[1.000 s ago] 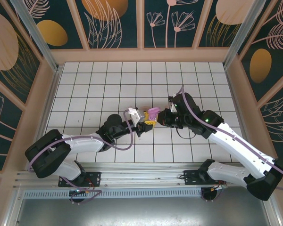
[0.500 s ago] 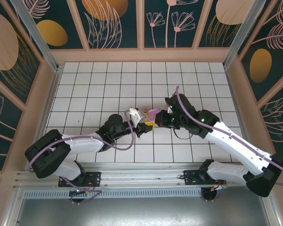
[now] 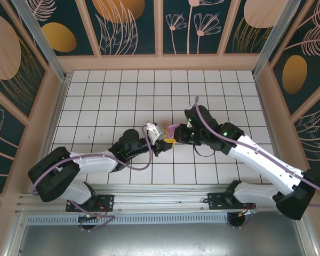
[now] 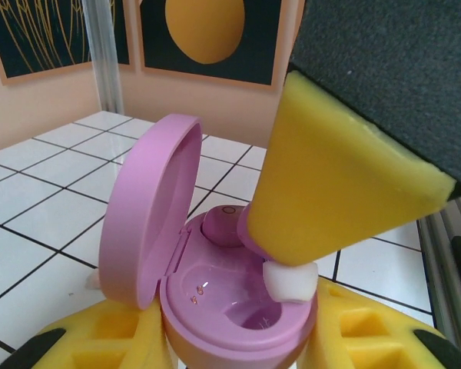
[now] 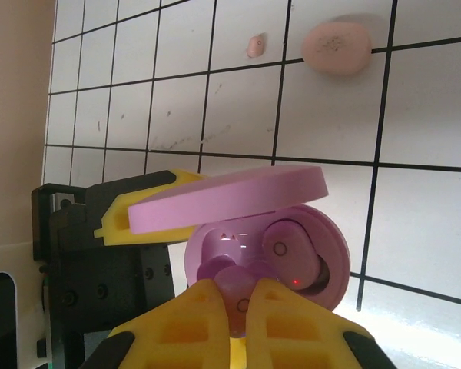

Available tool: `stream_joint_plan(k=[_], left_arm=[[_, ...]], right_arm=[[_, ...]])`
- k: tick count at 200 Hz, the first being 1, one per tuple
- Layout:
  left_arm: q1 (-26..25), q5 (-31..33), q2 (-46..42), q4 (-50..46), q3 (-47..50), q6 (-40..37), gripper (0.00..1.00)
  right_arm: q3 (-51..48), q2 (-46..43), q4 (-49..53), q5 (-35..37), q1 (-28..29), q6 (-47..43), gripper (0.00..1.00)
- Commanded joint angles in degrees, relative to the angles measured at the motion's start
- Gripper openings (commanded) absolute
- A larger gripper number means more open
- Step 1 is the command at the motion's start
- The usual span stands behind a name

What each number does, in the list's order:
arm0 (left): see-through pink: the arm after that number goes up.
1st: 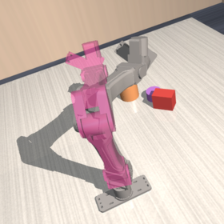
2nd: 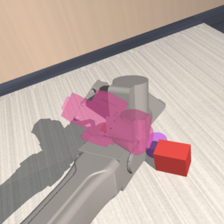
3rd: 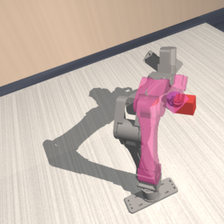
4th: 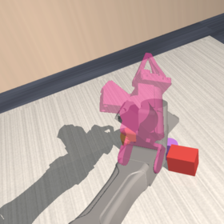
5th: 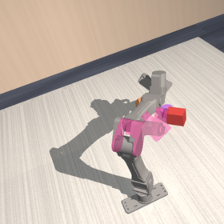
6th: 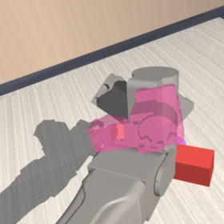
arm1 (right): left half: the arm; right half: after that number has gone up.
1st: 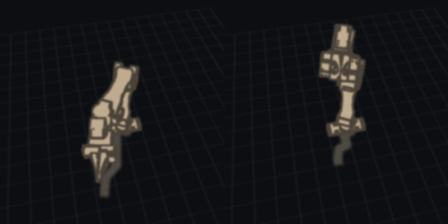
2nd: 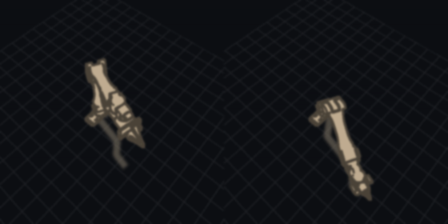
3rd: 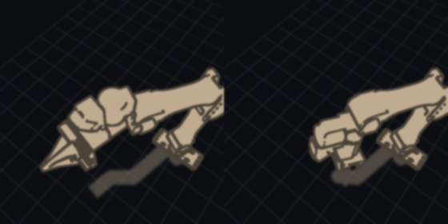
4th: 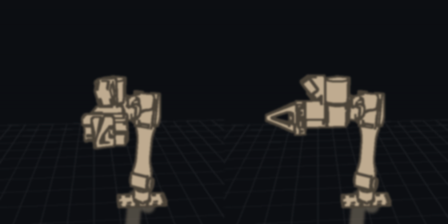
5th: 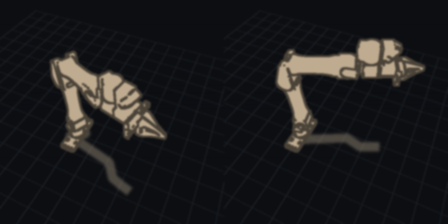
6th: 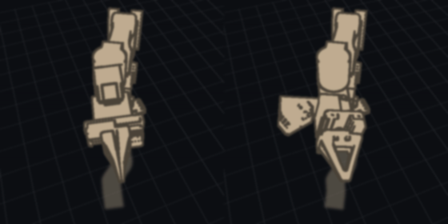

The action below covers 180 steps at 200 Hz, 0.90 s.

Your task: Insert the wireless bluetooth earbuds into the charging case

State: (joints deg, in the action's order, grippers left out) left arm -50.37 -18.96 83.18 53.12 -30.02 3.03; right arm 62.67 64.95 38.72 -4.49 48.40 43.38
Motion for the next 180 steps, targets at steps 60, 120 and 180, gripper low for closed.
stream_joint_plan(k=[60, 120, 180], left_arm=[[-0.4, -0.5, -0.9, 1.2, -1.3, -0.1, 0.17], [-0.4, -0.7, -0.5, 0.4, -2.0, -0.2, 0.17], [-0.4, -0.9, -0.2, 0.0, -2.6, 0.2, 0.17]], right_arm=[[2.2, 2.6, -0.5, 1.1, 1.2, -1.9, 0.09], [2.3, 2.9, -0.2, 1.3, 1.2, -2.0, 0.16], [2.0, 2.8, -0.8, 1.5, 1.2, -2.4, 0.19]])
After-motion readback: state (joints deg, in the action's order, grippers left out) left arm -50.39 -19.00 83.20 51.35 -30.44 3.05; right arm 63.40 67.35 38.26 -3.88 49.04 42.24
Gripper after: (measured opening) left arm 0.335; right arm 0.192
